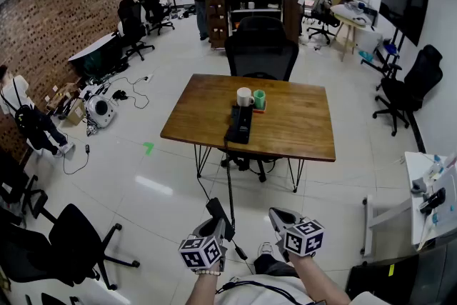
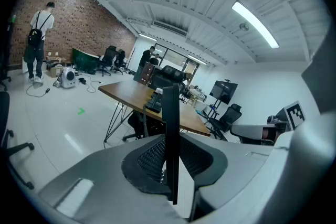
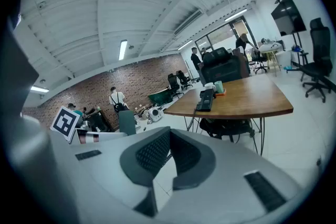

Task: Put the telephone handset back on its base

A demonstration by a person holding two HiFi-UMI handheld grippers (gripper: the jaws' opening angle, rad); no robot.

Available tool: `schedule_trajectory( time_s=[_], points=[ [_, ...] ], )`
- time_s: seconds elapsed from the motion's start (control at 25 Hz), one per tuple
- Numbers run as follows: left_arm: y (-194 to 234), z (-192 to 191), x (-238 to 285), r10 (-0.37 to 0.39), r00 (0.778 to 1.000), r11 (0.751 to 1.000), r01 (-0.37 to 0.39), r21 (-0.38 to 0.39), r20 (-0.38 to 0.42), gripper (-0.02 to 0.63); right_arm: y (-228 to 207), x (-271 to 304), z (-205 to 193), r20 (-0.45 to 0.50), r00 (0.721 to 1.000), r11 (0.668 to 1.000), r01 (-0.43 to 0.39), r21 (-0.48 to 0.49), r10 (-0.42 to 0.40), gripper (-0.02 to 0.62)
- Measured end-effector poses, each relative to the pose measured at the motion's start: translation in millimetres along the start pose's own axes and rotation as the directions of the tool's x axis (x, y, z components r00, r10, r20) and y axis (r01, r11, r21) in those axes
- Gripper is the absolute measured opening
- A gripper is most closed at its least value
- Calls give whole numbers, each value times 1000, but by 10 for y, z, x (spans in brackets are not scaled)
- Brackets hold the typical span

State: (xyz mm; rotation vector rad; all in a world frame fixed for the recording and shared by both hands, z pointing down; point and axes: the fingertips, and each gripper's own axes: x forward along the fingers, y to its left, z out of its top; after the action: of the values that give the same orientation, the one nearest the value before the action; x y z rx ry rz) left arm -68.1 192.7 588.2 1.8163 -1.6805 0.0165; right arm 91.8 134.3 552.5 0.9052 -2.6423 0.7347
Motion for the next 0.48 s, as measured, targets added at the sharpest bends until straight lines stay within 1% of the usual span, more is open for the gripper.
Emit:
schedule_trajectory(
  time_s=[0.48],
  points=[
    [88,146,211,20,1000,1000,-20,-6,-4,69,-164,233,132,-4,1000,1000,-18,12,18,0]
  ],
)
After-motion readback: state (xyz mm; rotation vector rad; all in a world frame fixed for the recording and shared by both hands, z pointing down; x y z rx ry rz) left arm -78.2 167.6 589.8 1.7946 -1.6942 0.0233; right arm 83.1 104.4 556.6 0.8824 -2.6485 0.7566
